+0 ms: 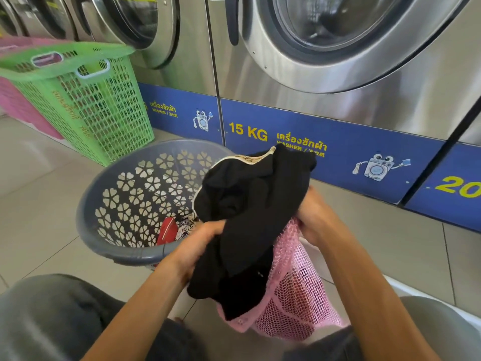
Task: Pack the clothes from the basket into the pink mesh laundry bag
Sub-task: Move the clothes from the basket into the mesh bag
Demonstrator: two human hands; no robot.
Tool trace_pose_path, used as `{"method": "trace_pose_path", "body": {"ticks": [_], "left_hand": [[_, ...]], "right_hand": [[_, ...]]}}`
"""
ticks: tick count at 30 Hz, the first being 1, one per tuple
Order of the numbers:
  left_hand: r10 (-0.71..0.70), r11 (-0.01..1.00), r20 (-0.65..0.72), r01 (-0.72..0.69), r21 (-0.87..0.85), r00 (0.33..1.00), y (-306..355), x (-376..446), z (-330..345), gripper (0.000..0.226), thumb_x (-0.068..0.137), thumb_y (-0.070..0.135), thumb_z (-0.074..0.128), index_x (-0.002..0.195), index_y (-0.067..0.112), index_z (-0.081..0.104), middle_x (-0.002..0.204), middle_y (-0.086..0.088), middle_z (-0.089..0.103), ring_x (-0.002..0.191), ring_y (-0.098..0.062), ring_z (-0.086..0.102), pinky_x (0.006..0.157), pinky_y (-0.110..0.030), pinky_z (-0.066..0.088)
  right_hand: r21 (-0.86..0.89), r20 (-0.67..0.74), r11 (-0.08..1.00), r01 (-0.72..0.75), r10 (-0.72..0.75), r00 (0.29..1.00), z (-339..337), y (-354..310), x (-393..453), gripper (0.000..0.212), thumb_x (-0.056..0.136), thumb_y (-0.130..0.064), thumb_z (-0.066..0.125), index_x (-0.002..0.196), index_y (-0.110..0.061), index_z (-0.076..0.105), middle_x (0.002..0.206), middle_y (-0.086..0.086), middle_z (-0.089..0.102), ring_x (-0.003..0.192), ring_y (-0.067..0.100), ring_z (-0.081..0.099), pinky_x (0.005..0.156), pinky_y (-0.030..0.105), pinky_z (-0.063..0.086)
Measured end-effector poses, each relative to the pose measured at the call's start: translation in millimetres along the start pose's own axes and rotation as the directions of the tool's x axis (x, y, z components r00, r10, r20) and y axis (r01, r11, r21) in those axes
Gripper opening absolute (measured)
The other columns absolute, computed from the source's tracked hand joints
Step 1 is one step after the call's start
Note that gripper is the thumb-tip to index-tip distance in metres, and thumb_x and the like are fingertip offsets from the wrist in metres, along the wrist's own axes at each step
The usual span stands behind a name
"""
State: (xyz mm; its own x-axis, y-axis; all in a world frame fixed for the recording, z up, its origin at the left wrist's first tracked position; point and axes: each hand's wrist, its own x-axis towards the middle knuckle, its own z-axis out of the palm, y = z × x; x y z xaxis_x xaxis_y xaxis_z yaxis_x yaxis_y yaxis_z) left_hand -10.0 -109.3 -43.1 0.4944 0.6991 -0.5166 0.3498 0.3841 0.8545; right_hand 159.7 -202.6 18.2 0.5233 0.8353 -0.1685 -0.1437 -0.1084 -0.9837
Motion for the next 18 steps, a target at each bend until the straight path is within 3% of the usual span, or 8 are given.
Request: {"method": "trace_pose_path", "body": {"ticks": [1, 4, 6, 8, 11, 14, 16, 18], "left_hand": [[0.010, 0.994, -0.001, -0.010, 0.105, 1.000, 2.1, -2.3, 2.0, 0.035, 0.094, 0.009, 0.056, 0.128, 0.000, 0.060, 0.059, 0.004, 0.074, 0.056, 0.006, 0.068, 0.051, -0.008, 0.050], [0.011, 0.954, 0.204, -0.072, 0.292, 0.979, 9.2, -23.4, 21.5, 0.028, 0.082, 0.010, 0.065, 0.109, 0.019, 0.067, 0.099, 0.006, 0.072, 0.096, -0.010, 0.067, 0.080, -0.022, 0.054], [-0.067, 0.813, 0.228, -0.079, 0.577, 0.971, 10.9, -26.3, 31.0, 0.028, 0.080, 0.024, 0.065, 0.107, 0.025, 0.065, 0.106, 0.006, 0.067, 0.103, -0.011, 0.061, 0.087, -0.023, 0.049], [-0.157, 0.579, 0.239, -0.107, 0.809, 0.958, 7.0, -22.1, 40.8, 0.048, 0.078, 0.032, 0.065, 0.125, 0.021, 0.063, 0.124, -0.003, 0.063, 0.112, -0.015, 0.057, 0.094, -0.024, 0.044], [-0.245, 0.437, 0.243, -0.117, 0.892, 0.938, 7.4, -25.6, 53.2, 0.058, 0.090, 0.029, 0.062, 0.144, 0.013, 0.046, 0.149, -0.009, 0.046, 0.133, -0.022, 0.045, 0.104, -0.026, 0.035], [-0.261, 0.376, 0.144, -0.037, 0.926, 0.954, 16.8, -20.5, 54.9, 0.048, 0.094, 0.030, 0.059, 0.136, 0.006, 0.054, 0.142, -0.013, 0.053, 0.132, -0.027, 0.050, 0.102, -0.030, 0.041], [-0.209, 0.282, 0.082, -0.020, 0.959, 0.974, 28.4, -22.0, 53.2, 0.052, 0.094, 0.031, 0.060, 0.137, 0.003, 0.051, 0.144, -0.013, 0.050, 0.134, -0.028, 0.047, 0.105, -0.031, 0.039], [-0.195, 0.221, 0.145, -0.100, 0.970, 0.970, 32.9, -22.7, 56.0, 0.055, 0.093, 0.030, 0.061, 0.140, 0.005, 0.049, 0.145, -0.012, 0.049, 0.133, -0.028, 0.047, 0.105, -0.031, 0.038]], "right_hand": [[-0.011, -0.023, 1.000, 0.019, -0.019, 1.000, -0.6, 2.7, 3.8, 0.020, 0.101, -0.026, 0.050, 0.103, -0.013, 0.065, 0.106, 0.016, 0.067, 0.106, 0.028, 0.062, 0.099, 0.052, 0.048], [-0.099, -0.077, 0.994, 0.048, -0.056, 0.995, 2.4, 5.9, 5.7, 0.024, 0.102, -0.024, 0.046, 0.086, -0.015, 0.062, 0.087, 0.006, 0.063, 0.093, 0.020, 0.057, 0.083, 0.040, 0.049], [-0.134, -0.120, 0.990, 0.041, -0.058, 0.991, 5.8, 5.7, 7.4, 0.031, 0.099, -0.041, 0.045, 0.104, -0.019, 0.067, 0.106, 0.000, 0.068, 0.104, 0.019, 0.060, 0.091, 0.038, 0.049], [-0.091, -0.176, 0.995, -0.029, 0.013, 0.984, 6.4, 4.1, 9.3, 0.052, 0.094, -0.058, 0.044, 0.133, -0.025, 0.055, 0.132, -0.003, 0.060, 0.121, 0.020, 0.056, 0.107, 0.044, 0.042], [0.057, -0.071, 0.989, -0.139, 0.142, 0.987, 3.0, 5.0, 13.1, 0.055, 0.096, -0.055, 0.047, 0.141, -0.024, 0.047, 0.134, 0.002, 0.060, 0.117, 0.023, 0.061, 0.105, 0.047, 0.046], [-0.043, 0.155, 0.963, -0.267, 0.270, 0.950, 1.8, 11.5, 14.0, 0.060, 0.094, -0.057, 0.046, 0.140, -0.018, 0.048, 0.131, 0.008, 0.064, 0.115, 0.025, 0.064, 0.104, 0.047, 0.046], [-0.127, 0.153, 0.951, -0.282, 0.299, 0.942, -1.8, 16.5, 17.9, 0.067, 0.090, -0.064, 0.044, 0.139, -0.019, 0.048, 0.132, 0.007, 0.063, 0.115, 0.025, 0.064, 0.100, 0.047, 0.049], [-0.162, 0.080, 0.958, -0.236, 0.251, 0.965, -6.2, 15.6, 20.7, 0.073, 0.086, -0.071, 0.041, 0.140, -0.023, 0.046, 0.137, 0.003, 0.059, 0.119, 0.025, 0.060, 0.102, 0.046, 0.047]]}}
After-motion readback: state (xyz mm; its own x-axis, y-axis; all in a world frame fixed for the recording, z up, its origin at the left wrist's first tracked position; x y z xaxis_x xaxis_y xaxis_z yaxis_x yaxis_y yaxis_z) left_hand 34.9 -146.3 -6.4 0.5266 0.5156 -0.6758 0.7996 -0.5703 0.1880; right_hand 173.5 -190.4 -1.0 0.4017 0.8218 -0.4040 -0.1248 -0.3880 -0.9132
